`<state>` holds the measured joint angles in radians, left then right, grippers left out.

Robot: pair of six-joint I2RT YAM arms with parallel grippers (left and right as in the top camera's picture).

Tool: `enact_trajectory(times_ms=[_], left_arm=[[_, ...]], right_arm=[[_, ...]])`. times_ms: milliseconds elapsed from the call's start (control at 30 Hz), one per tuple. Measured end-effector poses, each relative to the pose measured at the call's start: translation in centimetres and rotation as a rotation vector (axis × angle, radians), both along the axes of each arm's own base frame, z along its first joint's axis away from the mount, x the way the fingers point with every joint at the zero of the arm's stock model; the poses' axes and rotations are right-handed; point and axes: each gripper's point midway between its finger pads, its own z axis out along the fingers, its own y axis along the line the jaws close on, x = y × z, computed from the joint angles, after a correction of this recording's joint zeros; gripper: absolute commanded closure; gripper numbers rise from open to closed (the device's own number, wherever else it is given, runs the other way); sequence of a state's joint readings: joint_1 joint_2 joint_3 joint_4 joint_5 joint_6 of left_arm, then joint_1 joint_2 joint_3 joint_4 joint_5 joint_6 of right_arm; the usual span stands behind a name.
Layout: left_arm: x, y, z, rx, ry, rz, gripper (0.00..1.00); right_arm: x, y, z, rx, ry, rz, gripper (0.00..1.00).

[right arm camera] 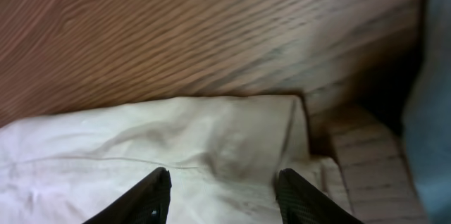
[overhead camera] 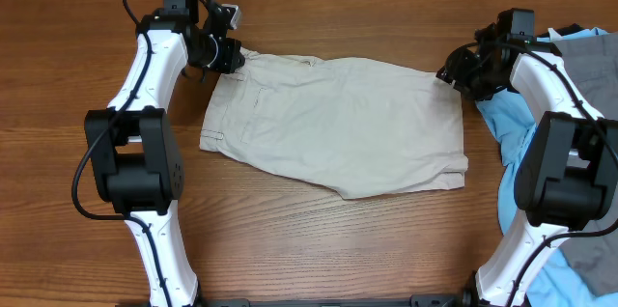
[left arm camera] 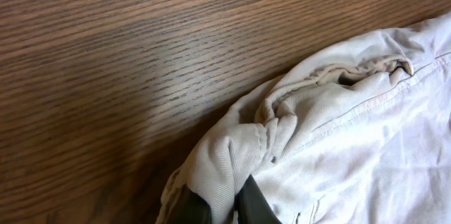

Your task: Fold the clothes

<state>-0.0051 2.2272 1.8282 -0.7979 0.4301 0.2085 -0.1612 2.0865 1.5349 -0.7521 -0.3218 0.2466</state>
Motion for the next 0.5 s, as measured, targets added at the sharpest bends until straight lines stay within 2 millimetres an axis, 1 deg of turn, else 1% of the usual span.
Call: enact_trajectory(times_ms=[133, 333, 433, 500], left_arm=[[0.0, 0.0, 0.0, 0.000, 0.000, 0.000, 0.94], [0.0, 0.0, 0.0, 0.000, 0.000, 0.000, 0.94], [0.0, 0.1, 0.0, 0.005, 0.000, 0.002, 0.94], [0.0, 0.2, -0.1, 0.012, 0.002, 0.005, 0.94]], right_arm=[[0.3, -0.6, -0.3, -0.019, -0.001, -0.051, 0.47], [0.1, -0.9, -1.4, -0.023, 0.004, -0.091, 0.47], [0.1, -0.9, -1.5, -0.021, 0.006, -0.106, 0.47], [0.5, -1.0, -1.3, -0.019, -0.009, -0.116, 0.47]])
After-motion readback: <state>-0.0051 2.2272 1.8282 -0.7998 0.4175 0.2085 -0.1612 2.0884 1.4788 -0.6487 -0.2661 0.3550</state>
